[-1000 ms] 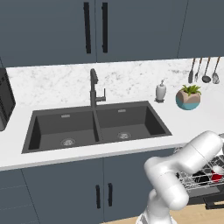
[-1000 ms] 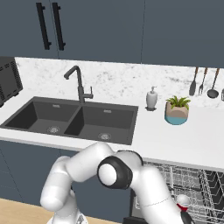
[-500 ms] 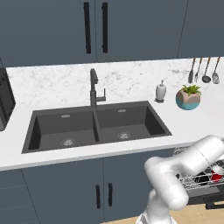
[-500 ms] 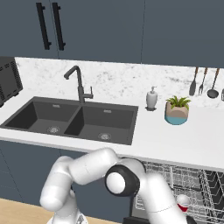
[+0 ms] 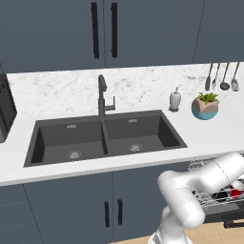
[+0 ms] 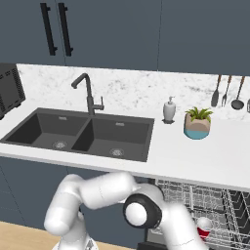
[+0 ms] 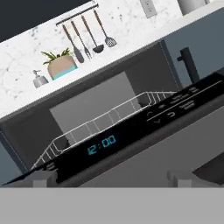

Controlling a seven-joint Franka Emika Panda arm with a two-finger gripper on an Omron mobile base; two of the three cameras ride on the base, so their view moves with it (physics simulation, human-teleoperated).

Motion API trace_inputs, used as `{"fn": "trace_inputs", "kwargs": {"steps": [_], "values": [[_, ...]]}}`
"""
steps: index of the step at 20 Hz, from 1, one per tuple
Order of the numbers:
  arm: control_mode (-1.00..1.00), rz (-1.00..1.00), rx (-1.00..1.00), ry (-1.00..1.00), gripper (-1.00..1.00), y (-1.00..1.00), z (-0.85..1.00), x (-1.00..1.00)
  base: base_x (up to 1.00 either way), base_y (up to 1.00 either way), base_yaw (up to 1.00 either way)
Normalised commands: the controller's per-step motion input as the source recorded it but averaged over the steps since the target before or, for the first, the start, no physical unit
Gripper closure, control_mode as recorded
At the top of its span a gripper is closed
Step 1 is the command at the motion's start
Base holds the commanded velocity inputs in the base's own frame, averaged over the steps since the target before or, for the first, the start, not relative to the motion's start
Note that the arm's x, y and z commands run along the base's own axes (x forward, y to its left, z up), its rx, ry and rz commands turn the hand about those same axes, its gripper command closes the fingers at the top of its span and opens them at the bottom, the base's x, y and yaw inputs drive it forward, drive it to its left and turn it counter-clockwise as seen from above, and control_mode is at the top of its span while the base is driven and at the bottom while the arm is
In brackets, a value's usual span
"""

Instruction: Pick up the cup and bowl from the counter, place them in the dishwasher, and close the dishwasher door.

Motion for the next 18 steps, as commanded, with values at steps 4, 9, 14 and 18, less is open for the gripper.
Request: {"fn": "trace_inputs", "kwargs": {"steps": [4, 9, 14, 18], "values": [[-1.0, 0.0, 0.0, 0.0, -1.0, -0.02, -0.68, -0.14, 0.0, 0.0, 0.0], [-1.0, 0.0, 0.0, 0.0, -1.0, -0.02, -0.51, -0.03, 0.0, 0.0, 0.0], [-1.0, 0.0, 0.1, -0.06, -1.0, 0.0, -0.01, 0.0, 0.0, 0.0, 0.0], [-1.0, 0.0, 0.28, -0.07, -1.0, -0.12, 0.04, -0.15, 0.0, 0.0, 0.0]]}}
